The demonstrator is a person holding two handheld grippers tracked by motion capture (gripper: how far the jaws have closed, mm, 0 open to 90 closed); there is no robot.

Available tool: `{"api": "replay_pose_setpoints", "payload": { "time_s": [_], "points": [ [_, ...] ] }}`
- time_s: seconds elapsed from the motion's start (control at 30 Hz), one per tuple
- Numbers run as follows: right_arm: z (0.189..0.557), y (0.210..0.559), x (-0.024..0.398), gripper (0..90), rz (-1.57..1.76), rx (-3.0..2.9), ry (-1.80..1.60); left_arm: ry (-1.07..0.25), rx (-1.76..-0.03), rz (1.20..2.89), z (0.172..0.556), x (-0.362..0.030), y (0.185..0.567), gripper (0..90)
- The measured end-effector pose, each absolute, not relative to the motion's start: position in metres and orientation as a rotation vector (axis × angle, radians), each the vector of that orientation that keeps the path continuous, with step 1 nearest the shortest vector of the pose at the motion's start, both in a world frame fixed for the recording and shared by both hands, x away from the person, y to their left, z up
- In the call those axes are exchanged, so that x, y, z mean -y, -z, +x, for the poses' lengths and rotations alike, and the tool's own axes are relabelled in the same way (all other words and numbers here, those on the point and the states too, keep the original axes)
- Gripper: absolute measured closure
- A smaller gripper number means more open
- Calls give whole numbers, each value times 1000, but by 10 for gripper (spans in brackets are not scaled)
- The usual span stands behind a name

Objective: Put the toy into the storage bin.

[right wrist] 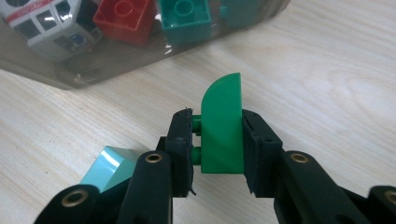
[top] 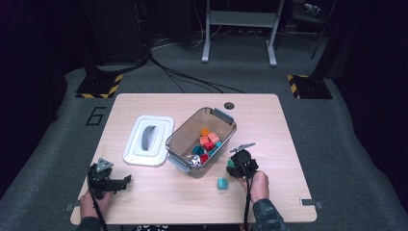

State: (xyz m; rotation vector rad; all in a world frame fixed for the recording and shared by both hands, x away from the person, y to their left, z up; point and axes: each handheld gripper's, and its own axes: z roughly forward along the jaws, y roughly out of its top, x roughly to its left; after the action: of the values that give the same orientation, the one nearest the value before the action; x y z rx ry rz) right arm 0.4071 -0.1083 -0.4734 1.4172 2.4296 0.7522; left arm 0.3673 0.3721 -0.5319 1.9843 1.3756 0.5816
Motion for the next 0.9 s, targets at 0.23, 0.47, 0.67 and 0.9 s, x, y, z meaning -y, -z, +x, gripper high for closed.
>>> {"api": "replay_pose_setpoints", "payload": {
  "time_s": [0.23, 0.47, 0.67, 0.9],
  "points": [
    [410, 464, 118, 671, 1437, -2392, -769, -581, -1375, 1984, 367, -372, 532, 16],
    [414, 452, 127, 671, 1452, -2357, -784, -583, -1376, 1983, 367, -372, 532, 16],
    [418, 441, 132, 670, 1443, -2331, -796, -582, -1375, 1983, 367, -372, 532, 16],
    [423, 429, 134, 671, 1432, -2319, -786, -582, -1375, 1983, 367, -372, 532, 16]
  ]
}}
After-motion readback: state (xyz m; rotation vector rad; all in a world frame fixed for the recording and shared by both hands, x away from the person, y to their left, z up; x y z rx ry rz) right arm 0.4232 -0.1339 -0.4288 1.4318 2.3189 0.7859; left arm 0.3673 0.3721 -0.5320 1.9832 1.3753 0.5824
